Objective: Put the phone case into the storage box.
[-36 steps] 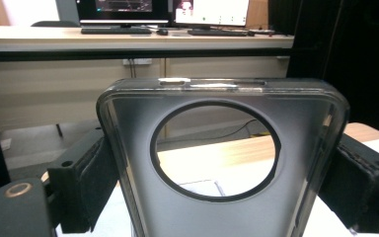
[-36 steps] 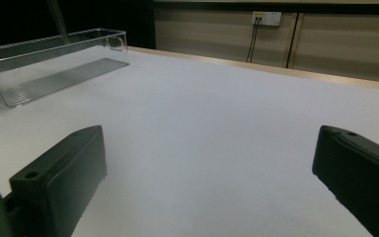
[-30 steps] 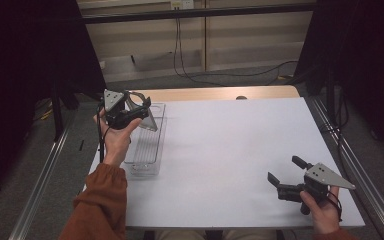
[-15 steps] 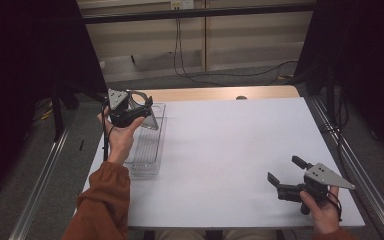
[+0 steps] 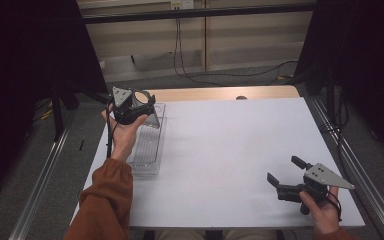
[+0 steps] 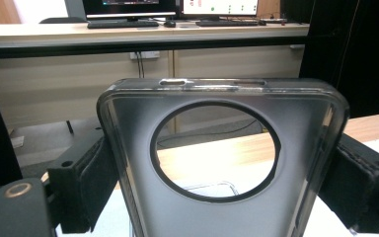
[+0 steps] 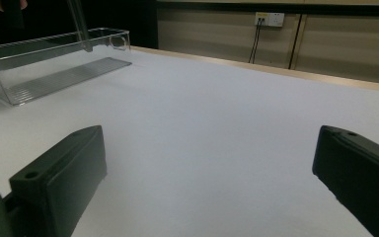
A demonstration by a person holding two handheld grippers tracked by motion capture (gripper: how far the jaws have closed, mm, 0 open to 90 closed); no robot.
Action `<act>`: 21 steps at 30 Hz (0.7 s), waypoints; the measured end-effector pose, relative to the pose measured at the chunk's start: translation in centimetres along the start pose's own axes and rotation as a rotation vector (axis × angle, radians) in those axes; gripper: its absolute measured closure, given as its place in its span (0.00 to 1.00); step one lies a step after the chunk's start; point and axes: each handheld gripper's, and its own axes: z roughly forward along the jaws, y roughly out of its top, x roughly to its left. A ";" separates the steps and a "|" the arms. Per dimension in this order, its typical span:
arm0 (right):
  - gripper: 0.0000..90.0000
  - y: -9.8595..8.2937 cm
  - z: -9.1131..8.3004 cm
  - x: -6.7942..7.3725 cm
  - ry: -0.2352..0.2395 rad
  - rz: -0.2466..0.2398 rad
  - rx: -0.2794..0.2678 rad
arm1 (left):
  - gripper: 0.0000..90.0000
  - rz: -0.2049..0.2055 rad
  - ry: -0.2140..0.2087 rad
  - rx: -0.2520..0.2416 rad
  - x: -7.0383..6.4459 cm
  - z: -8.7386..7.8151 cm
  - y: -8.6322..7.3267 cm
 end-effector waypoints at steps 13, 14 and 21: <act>0.00 0.0 0.0 0.0 0.004 0.003 0.003 | 0.13 0.014 0.030 0.009 0.3 1.6 -0.4; 0.00 0.0 0.0 0.0 0.005 0.002 0.005 | 0.13 0.013 0.029 0.007 0.3 1.7 -0.4; 0.00 -0.1 0.1 0.0 0.007 0.001 0.008 | 0.13 0.025 0.034 0.027 0.2 2.8 -0.6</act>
